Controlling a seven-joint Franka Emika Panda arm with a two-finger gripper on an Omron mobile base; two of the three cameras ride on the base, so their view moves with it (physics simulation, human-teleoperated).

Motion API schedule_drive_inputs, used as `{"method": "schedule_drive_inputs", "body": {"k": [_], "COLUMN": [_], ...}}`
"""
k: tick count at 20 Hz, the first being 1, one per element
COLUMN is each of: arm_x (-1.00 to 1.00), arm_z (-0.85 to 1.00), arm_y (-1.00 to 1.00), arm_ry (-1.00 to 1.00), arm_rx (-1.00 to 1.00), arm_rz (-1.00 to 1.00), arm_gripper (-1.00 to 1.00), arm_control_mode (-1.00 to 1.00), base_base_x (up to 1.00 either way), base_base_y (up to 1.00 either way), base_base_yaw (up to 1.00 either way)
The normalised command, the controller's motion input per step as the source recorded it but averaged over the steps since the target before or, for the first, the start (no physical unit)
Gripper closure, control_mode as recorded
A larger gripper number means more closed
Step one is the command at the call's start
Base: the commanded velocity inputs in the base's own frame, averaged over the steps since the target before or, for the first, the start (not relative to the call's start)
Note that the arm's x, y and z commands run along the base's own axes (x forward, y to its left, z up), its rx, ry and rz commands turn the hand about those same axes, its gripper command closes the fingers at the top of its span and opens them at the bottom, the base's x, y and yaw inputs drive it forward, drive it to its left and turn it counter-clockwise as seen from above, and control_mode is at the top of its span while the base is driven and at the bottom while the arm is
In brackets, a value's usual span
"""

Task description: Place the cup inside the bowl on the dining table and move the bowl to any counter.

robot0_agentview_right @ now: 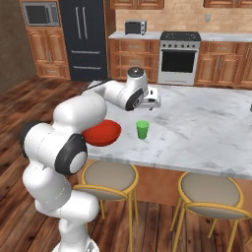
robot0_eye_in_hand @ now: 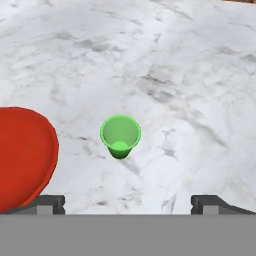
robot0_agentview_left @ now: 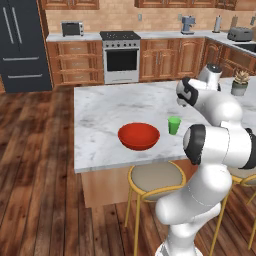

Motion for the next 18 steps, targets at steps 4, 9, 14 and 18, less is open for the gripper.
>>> {"method": "schedule_drive_inputs", "body": {"k": [4, 9, 14, 18], "arm_x": [0.0, 0.0, 0.0, 0.0], "arm_z": [-0.09, -0.09, -0.06, 0.0], "arm_y": [0.0, 0.0, 0.0, 0.0], "arm_ry": [0.0, 0.0, 0.0, 0.0], "arm_rx": [0.0, 0.0, 0.0, 0.0], "arm_rz": [0.0, 0.0, 0.0, 0.0], "arm_gripper": [-1.0, -1.0, -1.0, -1.0], "arm_control_mode": [-1.0, -1.0, -1.0, -1.0], "base_base_x": [0.0, 0.0, 0.0, 0.0], "base_base_y": [0.0, 0.0, 0.0, 0.0], "base_base_yaw": [0.0, 0.0, 0.0, 0.0]}}
